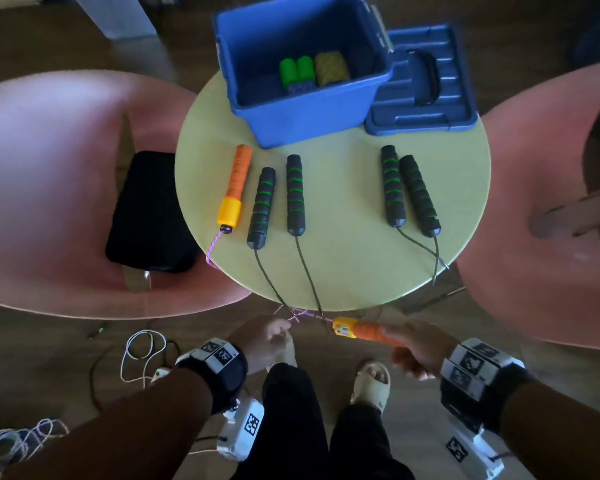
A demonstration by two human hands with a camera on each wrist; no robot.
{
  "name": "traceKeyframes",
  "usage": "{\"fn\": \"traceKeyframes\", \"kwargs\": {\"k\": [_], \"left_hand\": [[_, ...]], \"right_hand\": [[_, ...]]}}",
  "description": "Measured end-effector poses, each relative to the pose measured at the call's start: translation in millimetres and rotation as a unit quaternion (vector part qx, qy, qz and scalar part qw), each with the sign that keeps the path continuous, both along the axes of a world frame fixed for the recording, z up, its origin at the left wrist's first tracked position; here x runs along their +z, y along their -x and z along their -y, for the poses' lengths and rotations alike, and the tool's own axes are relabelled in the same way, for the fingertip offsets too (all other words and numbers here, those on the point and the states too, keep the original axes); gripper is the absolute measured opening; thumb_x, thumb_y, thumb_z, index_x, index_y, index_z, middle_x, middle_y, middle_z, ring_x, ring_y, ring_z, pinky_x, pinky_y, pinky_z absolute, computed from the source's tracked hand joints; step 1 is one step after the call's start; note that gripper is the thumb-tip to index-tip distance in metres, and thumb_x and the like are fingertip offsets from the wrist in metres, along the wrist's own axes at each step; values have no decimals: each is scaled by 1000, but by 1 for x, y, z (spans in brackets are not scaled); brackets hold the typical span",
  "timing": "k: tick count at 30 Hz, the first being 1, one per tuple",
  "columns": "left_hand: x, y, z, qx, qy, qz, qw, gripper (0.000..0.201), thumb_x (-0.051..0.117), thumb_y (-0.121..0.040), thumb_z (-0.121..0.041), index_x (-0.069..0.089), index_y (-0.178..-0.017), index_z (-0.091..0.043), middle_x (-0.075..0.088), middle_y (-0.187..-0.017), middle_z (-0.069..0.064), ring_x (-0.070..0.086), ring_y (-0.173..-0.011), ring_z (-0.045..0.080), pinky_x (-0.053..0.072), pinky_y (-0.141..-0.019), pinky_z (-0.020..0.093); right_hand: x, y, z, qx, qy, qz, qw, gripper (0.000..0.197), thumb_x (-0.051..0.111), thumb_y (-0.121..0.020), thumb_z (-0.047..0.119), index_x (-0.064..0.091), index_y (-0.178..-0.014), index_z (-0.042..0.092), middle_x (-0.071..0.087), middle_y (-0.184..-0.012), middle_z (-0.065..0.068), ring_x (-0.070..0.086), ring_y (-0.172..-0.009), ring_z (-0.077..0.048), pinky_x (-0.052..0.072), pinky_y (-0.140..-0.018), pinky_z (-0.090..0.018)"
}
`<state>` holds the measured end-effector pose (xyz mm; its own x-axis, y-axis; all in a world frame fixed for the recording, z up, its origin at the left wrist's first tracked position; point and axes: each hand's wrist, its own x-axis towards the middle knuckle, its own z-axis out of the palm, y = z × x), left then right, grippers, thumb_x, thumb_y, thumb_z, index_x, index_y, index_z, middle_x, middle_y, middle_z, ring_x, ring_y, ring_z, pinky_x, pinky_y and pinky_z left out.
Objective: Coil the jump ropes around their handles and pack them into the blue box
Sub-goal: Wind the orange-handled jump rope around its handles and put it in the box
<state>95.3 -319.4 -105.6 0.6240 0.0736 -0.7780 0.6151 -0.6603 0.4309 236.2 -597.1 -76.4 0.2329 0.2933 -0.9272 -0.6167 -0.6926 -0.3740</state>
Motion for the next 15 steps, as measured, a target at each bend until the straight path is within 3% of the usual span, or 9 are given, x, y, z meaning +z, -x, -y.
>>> {"fn": "traceKeyframes", "kwargs": {"k": [2, 4, 7, 10, 11, 13, 15], "left_hand": [[14, 11, 7, 3, 11, 4, 1000, 31, 57, -95, -37, 59, -125, -32, 66, -118, -10, 61, -98, 2, 46, -82, 14], [27, 18, 19, 13, 21, 12, 1000, 28, 59, -93, -32, 61, -122, -32, 64, -110, -14, 60, -92, 0, 41, -75, 8], [58, 15, 43, 78, 56, 67, 993, 40, 68, -84, -33, 57, -122, -34, 64, -110, -7, 65, -98, 7, 51, -91, 24], [98, 0, 71, 117, 76, 167, 976, 61, 72, -81, -15, 47, -136, -20, 63, -109, 3, 67, -90, 9, 53, -78, 23], [106, -6, 79, 104, 59, 188, 975, 61, 72, -81, -19, 48, -137, -20, 64, -112, 5, 66, -93, 15, 52, -79, 25], [117, -16, 94, 78, 41, 189, 978, 42, 68, -83, -40, 59, -124, -40, 65, -117, -1, 63, -100, 15, 48, -92, 29], [107, -19, 99, 79, 54, 167, 981, 23, 57, -76, -58, 66, -97, -51, 71, -108, -4, 66, -101, 17, 51, -95, 39]], "right_hand": [[17, 2, 19, -5, -9, -18, 1000, 45, 57, -96, 38, 55, -116, -2, 60, -59, -12, 47, -34, -15, 30, -36, -18], [39, 5, 34, 14, -21, 2, 1000, 57, 68, -86, 44, 54, -117, -1, 65, -65, -13, 50, -37, -16, 32, -35, -19], [85, 5, 49, 18, -76, 35, 996, 57, 70, -81, 39, 53, -113, -4, 69, -71, -10, 56, -46, -16, 37, -40, -23], [138, -5, 54, -6, -173, 60, 983, 64, 80, -65, 31, 54, -109, -6, 69, -75, -10, 62, -59, -18, 46, -51, -28], [154, -8, 53, -32, -210, 74, 974, 74, 88, -55, 32, 55, -108, -7, 69, -83, -14, 65, -69, -22, 50, -58, -31], [186, -13, 48, -145, -310, 75, 937, 85, 100, -34, 37, 63, -102, 0, 71, -102, -21, 69, -92, -34, 60, -76, -39], [219, -17, 40, -249, -419, 63, 871, 60, 99, -36, 36, 67, -82, 14, 71, -106, -21, 69, -105, -38, 57, -89, -50]]}}
